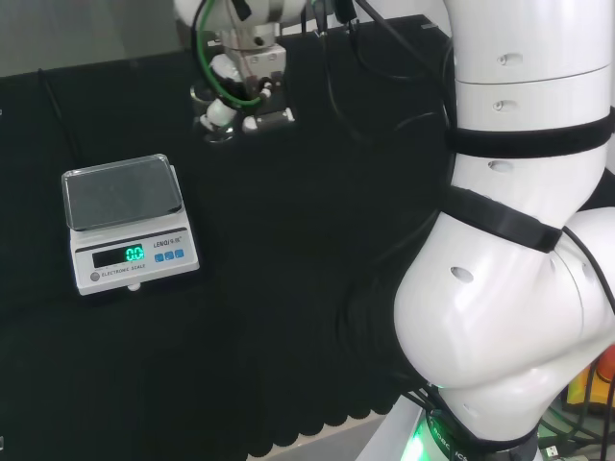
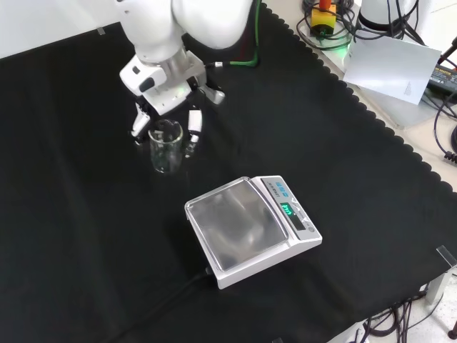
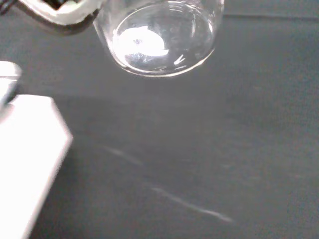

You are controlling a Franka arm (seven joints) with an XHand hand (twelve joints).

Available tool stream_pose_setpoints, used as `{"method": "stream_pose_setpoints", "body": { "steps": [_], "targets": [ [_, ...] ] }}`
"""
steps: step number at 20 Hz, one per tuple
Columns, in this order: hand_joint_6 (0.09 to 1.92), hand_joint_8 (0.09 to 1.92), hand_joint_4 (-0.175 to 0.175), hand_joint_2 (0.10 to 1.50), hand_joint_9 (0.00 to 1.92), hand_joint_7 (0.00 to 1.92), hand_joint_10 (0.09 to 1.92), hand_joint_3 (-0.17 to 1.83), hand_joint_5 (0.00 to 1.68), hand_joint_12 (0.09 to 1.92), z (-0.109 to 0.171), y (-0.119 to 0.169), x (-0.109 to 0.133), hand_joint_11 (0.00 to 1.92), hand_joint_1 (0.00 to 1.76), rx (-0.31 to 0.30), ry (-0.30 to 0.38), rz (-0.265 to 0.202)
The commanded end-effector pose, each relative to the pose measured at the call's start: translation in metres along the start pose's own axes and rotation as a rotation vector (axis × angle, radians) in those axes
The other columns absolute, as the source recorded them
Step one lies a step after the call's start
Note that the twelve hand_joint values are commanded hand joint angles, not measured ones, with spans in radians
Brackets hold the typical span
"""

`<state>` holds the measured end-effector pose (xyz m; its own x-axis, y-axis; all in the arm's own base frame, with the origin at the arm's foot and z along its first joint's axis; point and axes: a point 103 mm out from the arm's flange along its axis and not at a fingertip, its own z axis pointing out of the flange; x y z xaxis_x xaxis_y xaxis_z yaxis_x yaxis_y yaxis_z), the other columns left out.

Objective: Put the beaker on the electronic balance.

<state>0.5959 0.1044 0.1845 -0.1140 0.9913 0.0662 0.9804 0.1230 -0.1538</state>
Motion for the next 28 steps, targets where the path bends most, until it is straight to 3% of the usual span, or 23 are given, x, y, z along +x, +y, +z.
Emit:
{"method": "stream_pose_setpoints", "body": {
  "steps": [1,4,11,18,21,23,25,28],
  "targets": [
    [1.30,1.48,-0.089,0.86,1.19,0.92,1.07,0.71,0.80,0.87,-0.002,-0.015,0.072,1.36,1.21,0.020,0.000,-0.148],
    [1.30,1.47,-0.087,0.86,1.19,0.92,1.07,0.71,0.80,0.86,0.006,-0.023,0.095,1.37,1.21,0.044,0.008,-0.204],
    [1.30,1.47,-0.085,0.85,1.19,0.92,1.06,0.71,0.80,0.87,0.032,-0.036,0.130,1.37,1.21,0.093,0.012,-0.258],
    [1.30,1.47,-0.085,0.85,1.19,0.92,1.06,0.71,0.81,0.87,0.050,-0.033,0.136,1.39,1.21,0.129,0.023,-0.264],
    [1.32,1.49,-0.160,0.93,1.20,0.91,1.02,0.55,0.83,0.85,0.054,-0.033,0.134,1.39,1.12,0.147,0.027,-0.269],
    [1.33,1.47,-0.140,0.99,1.22,0.89,0.96,0.45,0.81,0.87,0.056,-0.032,0.131,1.36,1.09,0.168,0.042,-0.269],
    [1.22,1.40,-0.147,0.84,1.23,0.83,0.85,0.55,0.57,0.93,0.055,-0.033,0.130,1.27,0.98,0.178,0.051,-0.276],
    [0.65,1.20,-0.101,0.64,0.98,0.62,0.78,0.55,0.17,1.18,0.044,-0.037,0.130,0.81,0.68,0.145,0.050,-0.310]
  ]
}}
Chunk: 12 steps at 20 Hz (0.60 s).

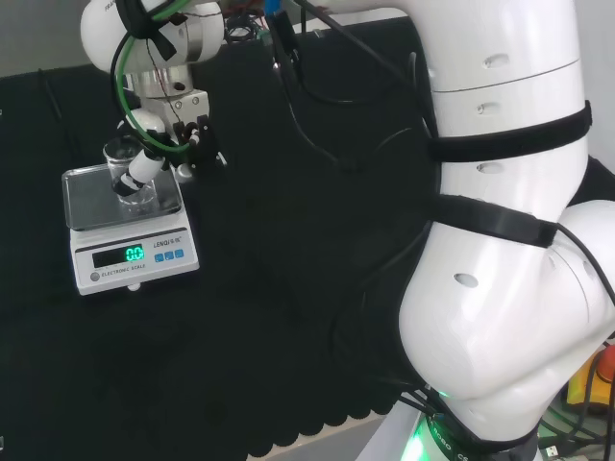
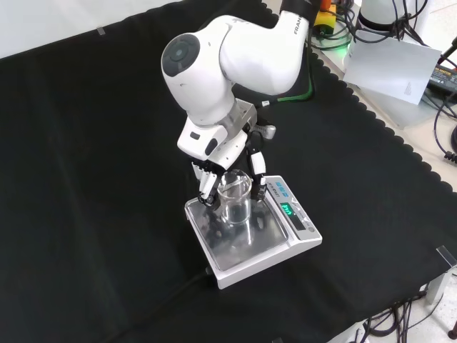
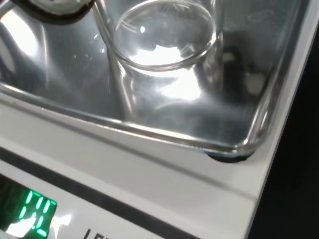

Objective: Put the beaker on the electronic balance.

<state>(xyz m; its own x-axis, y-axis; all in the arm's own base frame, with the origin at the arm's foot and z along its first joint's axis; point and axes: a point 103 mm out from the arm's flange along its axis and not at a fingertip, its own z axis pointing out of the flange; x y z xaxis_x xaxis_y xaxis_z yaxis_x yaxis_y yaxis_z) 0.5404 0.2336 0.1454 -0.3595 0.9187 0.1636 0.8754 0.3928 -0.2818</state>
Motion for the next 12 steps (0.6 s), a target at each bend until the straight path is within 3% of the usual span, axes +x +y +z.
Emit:
{"method": "stream_pose_setpoints", "body": {
  "steps": [1,3,4,12],
  "targets": [
    [0.44,1.12,-0.086,0.62,0.86,0.51,0.77,0.51,0.10,1.26,-0.013,-0.008,0.000,0.66,0.61,-0.032,0.007,-0.043],
    [0.14,0.99,-0.063,0.61,0.66,0.29,0.77,0.42,0.03,1.37,-0.023,-0.012,-0.002,0.44,0.52,-0.066,0.041,-0.043],
    [0.09,0.94,-0.056,0.61,0.60,0.23,0.78,0.38,0.01,1.41,-0.030,-0.014,-0.003,0.38,0.50,-0.083,0.055,-0.045],
    [0.09,0.86,-0.042,0.64,0.48,0.12,0.79,0.29,0.00,1.45,-0.066,-0.031,-0.006,0.29,0.46,-0.149,0.036,-0.050]
  ]
}}
